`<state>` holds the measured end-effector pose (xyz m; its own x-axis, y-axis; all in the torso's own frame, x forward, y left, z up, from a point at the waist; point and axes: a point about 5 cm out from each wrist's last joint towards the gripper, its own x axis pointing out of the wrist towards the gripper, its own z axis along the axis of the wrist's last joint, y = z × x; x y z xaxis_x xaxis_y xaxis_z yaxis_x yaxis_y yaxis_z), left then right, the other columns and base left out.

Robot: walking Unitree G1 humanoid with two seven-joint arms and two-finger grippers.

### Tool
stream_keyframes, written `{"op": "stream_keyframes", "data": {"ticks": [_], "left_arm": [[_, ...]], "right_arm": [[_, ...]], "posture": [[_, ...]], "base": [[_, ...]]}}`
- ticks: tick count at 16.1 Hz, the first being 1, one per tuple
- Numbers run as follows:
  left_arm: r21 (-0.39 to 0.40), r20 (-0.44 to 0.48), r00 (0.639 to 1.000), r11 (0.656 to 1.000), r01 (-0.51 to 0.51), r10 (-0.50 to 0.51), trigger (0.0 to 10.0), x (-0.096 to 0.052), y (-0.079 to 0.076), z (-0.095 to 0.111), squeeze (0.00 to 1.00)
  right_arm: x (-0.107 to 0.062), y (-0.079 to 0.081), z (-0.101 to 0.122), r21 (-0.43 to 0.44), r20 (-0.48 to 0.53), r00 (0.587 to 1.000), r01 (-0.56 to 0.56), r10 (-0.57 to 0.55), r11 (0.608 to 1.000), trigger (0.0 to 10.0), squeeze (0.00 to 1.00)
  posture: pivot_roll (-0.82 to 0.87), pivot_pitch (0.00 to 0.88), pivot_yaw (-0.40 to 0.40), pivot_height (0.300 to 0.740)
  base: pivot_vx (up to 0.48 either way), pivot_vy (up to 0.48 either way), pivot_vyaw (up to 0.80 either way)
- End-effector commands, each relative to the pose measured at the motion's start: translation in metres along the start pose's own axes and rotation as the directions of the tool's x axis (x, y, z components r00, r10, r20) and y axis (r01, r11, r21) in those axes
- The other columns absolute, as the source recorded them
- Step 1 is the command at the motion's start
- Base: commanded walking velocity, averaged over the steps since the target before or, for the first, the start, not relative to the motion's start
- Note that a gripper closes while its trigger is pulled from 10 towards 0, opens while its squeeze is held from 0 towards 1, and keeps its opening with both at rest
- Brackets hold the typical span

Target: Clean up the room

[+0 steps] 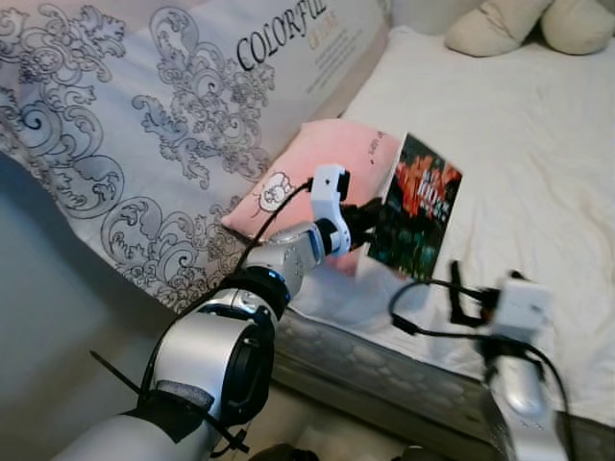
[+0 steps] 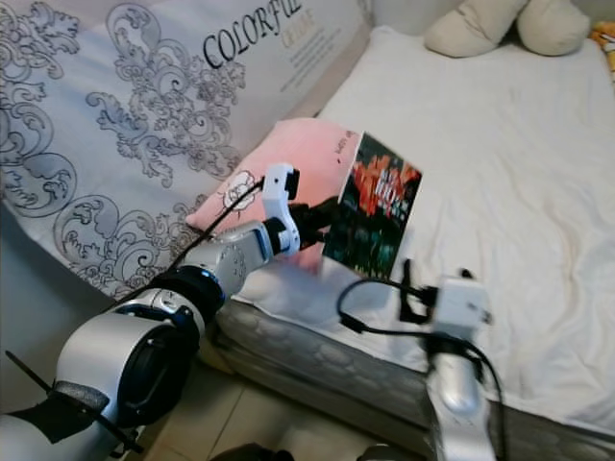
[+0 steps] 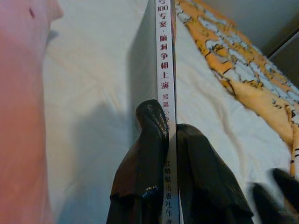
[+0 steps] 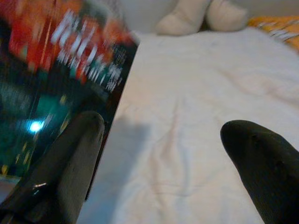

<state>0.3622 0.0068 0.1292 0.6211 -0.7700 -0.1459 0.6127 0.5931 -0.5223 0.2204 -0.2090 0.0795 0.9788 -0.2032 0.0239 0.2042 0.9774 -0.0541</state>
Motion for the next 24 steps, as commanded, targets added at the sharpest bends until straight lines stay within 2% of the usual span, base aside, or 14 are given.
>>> {"op": "stream_keyframes", "data": {"ticks": [1, 2, 4, 7, 9, 13, 15, 16, 17, 18, 20, 21, 24], "left_arm": [[0.015, -0.005, 0.999, 0.999, 0.034, -0.034, 10.0, 0.01, -0.015, -0.004, 0.0], [0.016, -0.01, 0.999, 0.999, 0.032, -0.032, 10.0, 0.009, -0.015, -0.005, 0.0], [0.048, -0.031, 0.999, 0.999, 0.025, -0.023, 10.0, 0.01, -0.015, -0.01, 0.0], [0.089, -0.025, 1.0, 0.996, -0.008, 0.01, 10.0, 0.011, -0.015, -0.008, 0.0], [0.166, 0.003, 0.995, 0.981, -0.101, 0.102, 10.0, 0.008, -0.006, -0.001, 0.0], [0.255, 0.057, 0.966, 0.932, -0.257, 0.251, 10.0, -0.006, 0.017, 0.014, 0.0], [0.266, 0.065, 0.959, 0.921, -0.284, 0.277, 10.0, -0.009, 0.022, 0.016, 0.0], [0.279, 0.069, 0.955, 0.913, -0.297, 0.29, 10.0, -0.011, 0.025, 0.017, 0.78], [0.283, 0.07, 0.954, 0.911, -0.3, 0.292, 10.0, -0.012, 0.025, 0.017, 0.78], [0.316, 0.069, 0.953, 0.9, -0.301, 0.295, 10.0, -0.013, 0.027, 0.018, 1.0], [0.363, 0.073, 0.956, 0.885, -0.29, 0.283, 10.0, -0.012, 0.025, 0.022, 1.0], [0.41, 0.085, 0.963, 0.872, -0.266, 0.254, 10.0, -0.008, 0.019, 0.03, 1.0], [0.449, 0.091, 0.963, 0.853, -0.267, 0.254, 10.0, -0.008, 0.018, 0.037, 1.0]], "right_arm": [[-0.002, -0.001, 0.008, 0.017, 0.027, 1.0, -0.003, 0.003, 1.0, 10.0, 0.04], [-0.005, -0.003, 0.009, 0.013, 0.026, 1.0, -0.003, 0.003, 1.0, 10.0, 0.04], [-0.033, -0.019, 0.006, -0.007, -0.027, 1.0, -0.013, 0.013, 1.0, 10.0, 0.04], [-0.055, -0.018, 0.01, -0.007, -0.074, 0.994, -0.08, 0.08, 0.997, 10.0, 0.04], [-0.072, -0.017, 0.015, -0.022, -0.108, 0.985, -0.138, 0.135, 0.99, 10.0, 0.04], [-0.08, -0.012, 0.019, -0.007, -0.136, 0.98, -0.15, 0.147, 0.989, 10.0, 0.04], [-0.088, -0.009, 0.021, 0.001, -0.155, 0.974, -0.168, 0.166, 0.986, 10.0, 0.04], [-0.091, -0.008, 0.021, 0.004, -0.165, 0.971, -0.177, 0.175, 0.984, 10.0, 0.04], [-0.093, -0.007, 0.022, 0.005, -0.169, 0.97, -0.179, 0.177, 0.984, 10.0, 0.04], [-0.092, -0.006, 0.023, 0.005, -0.172, 0.968, -0.184, 0.182, 0.983, 10.0, 0.04], [-0.092, -0.005, 0.023, 0.006, -0.175, 0.967, -0.186, 0.184, 0.983, 10.0, 0.04], [-0.091, -0.003, 0.024, 0.008, -0.18, 0.966, -0.187, 0.186, 0.982, 10.0, 0.04], [-0.09, 0.001, 0.023, 0.014, -0.182, 0.964, -0.193, 0.193, 0.981, 10.0, 0.04]], "posture": [[-0.28, 0.068, 0.153, 0.73], [-0.28, 0.068, 0.153, 0.73], [-0.33, 0.109, 0.12, 0.73], [-0.39, 0.14, 0.092, 0.73], [-0.42, 0.16, 0.084, 0.73], [-0.42, 0.186, 0.078, 0.73], [-0.42, 0.201, 0.068, 0.73], [-0.42, 0.209, 0.061, 0.73], [-0.42, 0.21, 0.06, 0.73], [-0.42, 0.213, 0.055, 0.73], [-0.42, 0.215, 0.054, 0.73], [-0.41, 0.215, 0.054, 0.73], [-0.41, 0.21, 0.068, 0.73]], "base": [[0.0, 0.0, 0.0], [0.0, 0.0, 0.0], [0.0, 0.0, 0.0], [0.0, 0.0, 0.0], [0.0, 0.0, 0.0], [0.0, 0.0, 0.0], [0.0, 0.0, 0.0], [0.0, 0.0, 0.0], [0.0, 0.0, 0.0], [0.0, 0.0, 0.0], [0.0, 0.0, 0.0], [0.0, 0.0, 0.0], [0.0, 0.0, 0.0]]}}
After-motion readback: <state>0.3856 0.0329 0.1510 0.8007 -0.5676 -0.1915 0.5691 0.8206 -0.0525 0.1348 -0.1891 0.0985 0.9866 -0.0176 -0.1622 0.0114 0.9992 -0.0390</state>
